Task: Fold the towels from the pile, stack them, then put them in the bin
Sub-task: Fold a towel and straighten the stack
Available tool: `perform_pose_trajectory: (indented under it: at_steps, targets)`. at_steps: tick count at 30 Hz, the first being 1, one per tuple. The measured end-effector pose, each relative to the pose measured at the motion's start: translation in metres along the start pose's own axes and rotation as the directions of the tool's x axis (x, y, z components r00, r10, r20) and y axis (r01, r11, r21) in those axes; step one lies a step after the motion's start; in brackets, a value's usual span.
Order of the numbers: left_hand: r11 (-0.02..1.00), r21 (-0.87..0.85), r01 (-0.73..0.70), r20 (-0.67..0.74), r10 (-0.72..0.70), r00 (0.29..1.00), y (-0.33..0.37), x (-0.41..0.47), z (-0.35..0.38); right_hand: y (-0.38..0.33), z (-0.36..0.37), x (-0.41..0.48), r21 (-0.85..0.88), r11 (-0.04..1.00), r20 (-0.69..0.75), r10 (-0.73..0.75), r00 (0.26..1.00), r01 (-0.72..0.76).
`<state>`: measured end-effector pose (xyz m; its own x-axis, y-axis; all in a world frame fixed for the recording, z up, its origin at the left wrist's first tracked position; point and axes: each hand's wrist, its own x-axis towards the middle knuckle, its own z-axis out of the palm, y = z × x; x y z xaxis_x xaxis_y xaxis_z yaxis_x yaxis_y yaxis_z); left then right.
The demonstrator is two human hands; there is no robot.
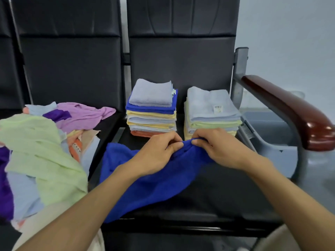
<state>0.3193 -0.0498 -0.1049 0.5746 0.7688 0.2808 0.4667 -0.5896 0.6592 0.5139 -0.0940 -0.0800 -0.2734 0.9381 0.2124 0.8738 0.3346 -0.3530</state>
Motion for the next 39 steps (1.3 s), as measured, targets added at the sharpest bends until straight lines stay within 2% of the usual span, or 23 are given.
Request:
perform_pose_trajectory:
  at_steps: [6,10,15,17,21,24,27,30,34,39]
  targets:
    - [0.999,-0.034,-0.005,0.142,0.01,0.99,-0.003,-0.011,0.008,-0.001,0.005,0.001,0.019,1.0,0.005,0.02,1.0,-0.02]
    - [0.998,0.042,-0.038,0.114,0.033,0.993,-0.013,-0.016,0.0,-0.001,0.002,0.004,0.058,0.998,0.111,-0.017,0.994,0.011]
    - [0.987,0.16,0.001,0.125,-0.022,0.992,-0.026,-0.022,-0.014,0.002,0.002,0.006,0.056,0.996,0.161,-0.074,0.984,0.065]
    - [0.981,0.196,0.0,0.088,-0.017,0.996,-0.026,-0.025,-0.017,0.0,0.002,0.005,0.089,0.994,0.16,-0.074,0.984,0.06]
    - [0.996,0.079,0.036,-0.002,-0.036,0.999,-0.02,-0.028,-0.019,0.001,0.0,0.001,0.189,0.982,0.103,-0.004,0.995,-0.015]
    - [0.994,-0.083,0.07,0.052,-0.065,0.996,-0.015,-0.027,-0.019,0.006,0.002,0.001,0.117,0.992,0.073,0.03,0.997,-0.039]
    - [0.985,-0.119,0.128,0.171,-0.107,0.979,-0.016,-0.026,-0.016,0.008,0.002,0.003,0.039,0.997,-0.013,0.065,0.998,-0.064]
    - [0.985,0.116,0.127,0.252,-0.153,0.956,-0.022,-0.026,-0.009,0.006,0.001,0.004,0.079,0.995,-0.176,0.074,0.982,-0.061]
    - [0.962,0.21,0.175,0.226,-0.222,0.948,-0.024,-0.021,-0.008,0.009,0.004,0.005,0.128,0.988,-0.318,0.12,0.94,-0.083]
    - [0.948,0.254,0.192,0.259,-0.257,0.931,-0.022,-0.019,-0.012,0.017,0.005,0.003,0.259,0.959,-0.504,0.234,0.831,-0.113]
